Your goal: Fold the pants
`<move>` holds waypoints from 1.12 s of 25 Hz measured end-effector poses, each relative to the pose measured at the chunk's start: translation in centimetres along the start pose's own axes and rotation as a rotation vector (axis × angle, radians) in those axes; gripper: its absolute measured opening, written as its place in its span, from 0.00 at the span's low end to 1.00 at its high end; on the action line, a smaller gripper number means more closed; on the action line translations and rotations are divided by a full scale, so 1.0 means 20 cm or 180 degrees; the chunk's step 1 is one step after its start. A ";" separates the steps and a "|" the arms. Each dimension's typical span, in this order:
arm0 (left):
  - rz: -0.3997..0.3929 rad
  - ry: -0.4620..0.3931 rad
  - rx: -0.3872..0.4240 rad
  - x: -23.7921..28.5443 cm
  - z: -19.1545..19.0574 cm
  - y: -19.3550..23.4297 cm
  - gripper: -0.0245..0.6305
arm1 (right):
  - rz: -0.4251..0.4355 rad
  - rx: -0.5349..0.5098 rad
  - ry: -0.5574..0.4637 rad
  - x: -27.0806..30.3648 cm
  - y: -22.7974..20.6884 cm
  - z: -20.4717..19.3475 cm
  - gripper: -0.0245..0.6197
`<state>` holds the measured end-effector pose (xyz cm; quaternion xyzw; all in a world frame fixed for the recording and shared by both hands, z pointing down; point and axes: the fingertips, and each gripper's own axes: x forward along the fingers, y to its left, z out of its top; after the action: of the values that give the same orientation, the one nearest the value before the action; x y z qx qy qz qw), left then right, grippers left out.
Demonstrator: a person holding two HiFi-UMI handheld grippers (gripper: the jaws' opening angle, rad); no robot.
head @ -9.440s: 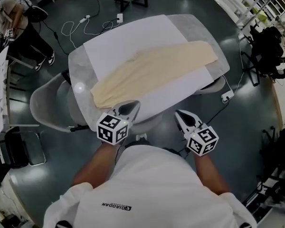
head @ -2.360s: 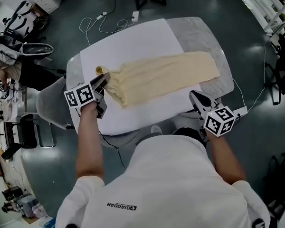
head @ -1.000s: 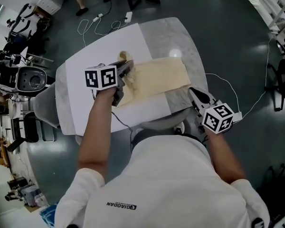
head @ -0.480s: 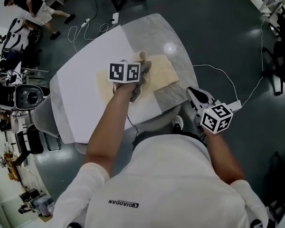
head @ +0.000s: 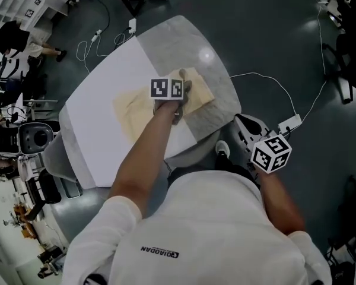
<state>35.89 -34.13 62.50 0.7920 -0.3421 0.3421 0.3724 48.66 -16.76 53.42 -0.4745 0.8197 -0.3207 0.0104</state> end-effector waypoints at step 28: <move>-0.0377 -0.0708 -0.0437 -0.30 -0.04 -0.08 0.17 | 0.0278 -0.0155 0.0117 0.10 0.08 0.07 0.07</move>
<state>33.74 -31.06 57.53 0.8165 -0.3565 0.2055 0.4050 46.71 -18.58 51.93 -0.4324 0.8472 -0.3085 -0.0022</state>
